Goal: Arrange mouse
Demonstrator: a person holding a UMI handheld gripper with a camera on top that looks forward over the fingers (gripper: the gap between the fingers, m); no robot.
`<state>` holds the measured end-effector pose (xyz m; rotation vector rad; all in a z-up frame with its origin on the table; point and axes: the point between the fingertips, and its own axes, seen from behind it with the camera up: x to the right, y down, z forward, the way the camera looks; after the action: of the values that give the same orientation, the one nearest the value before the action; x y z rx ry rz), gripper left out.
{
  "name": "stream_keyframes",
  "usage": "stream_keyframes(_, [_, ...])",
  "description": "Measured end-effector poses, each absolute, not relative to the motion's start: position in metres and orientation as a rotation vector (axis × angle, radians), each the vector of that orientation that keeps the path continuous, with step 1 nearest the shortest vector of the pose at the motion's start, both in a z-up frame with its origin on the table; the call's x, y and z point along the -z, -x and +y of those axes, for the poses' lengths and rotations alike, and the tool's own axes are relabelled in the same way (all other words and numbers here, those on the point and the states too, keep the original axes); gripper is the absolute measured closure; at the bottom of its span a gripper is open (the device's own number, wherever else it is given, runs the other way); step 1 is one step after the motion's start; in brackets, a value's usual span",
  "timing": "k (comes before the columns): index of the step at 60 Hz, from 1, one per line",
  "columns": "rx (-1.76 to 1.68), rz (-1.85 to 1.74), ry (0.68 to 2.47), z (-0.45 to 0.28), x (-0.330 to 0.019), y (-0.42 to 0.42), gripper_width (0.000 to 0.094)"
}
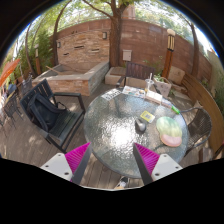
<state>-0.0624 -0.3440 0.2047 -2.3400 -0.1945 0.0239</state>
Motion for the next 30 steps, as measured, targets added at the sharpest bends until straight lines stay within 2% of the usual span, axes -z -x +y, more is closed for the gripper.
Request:
stream_keyframes(12, [0.061,-0.130,2.371,-0.248,-0.106,-0.041,0.0082])
stream_keyframes(23, [0.051,-0.117,2.317,-0.147,-0.052,-0.082,0.0087])
stream_keyframes(30, [0.030,-0.127,2.344,-0.104,-0.013,-0.090,0.0093])
